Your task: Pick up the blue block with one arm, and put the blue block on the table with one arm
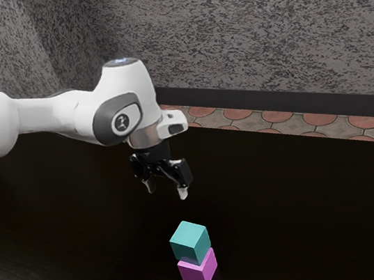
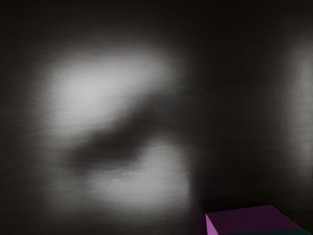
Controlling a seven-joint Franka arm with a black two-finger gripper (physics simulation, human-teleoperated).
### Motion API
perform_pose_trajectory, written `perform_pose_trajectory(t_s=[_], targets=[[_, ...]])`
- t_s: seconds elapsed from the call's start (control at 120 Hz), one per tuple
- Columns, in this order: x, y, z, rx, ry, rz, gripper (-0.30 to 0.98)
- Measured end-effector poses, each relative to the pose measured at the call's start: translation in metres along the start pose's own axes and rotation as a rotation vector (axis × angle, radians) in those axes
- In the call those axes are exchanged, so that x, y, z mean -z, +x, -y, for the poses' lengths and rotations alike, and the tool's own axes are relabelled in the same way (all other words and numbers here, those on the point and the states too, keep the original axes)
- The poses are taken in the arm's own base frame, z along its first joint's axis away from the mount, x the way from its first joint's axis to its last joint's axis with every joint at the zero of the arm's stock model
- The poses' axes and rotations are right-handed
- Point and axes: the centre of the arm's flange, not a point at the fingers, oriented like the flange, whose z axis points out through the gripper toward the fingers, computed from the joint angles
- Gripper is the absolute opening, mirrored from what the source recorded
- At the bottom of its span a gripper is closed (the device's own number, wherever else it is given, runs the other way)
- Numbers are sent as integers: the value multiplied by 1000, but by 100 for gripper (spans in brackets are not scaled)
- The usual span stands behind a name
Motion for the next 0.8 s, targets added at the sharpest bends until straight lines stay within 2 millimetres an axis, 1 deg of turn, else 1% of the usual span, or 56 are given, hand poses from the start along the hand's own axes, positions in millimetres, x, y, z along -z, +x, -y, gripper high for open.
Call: perform_pose_trajectory(t_s=[0.05, 0.133, 0.208, 0.333, 0.4, 0.55, 0.733, 0.8], targets=[[-3, 2, -3, -18, -5, -10, 68], [-5, 2, -15, -51, -20, -24, 68], [-16, -7, -26, -69, -33, -10, 68], [-36, -16, -31, -77, -52, 4, 68], [-42, -22, -35, -85, -56, 6, 68], [-37, -29, -36, -94, -58, -16, 68], [-19, -28, -36, -105, -59, -74, 68], [-17, -38, -38, -106, -60, -78, 68]])
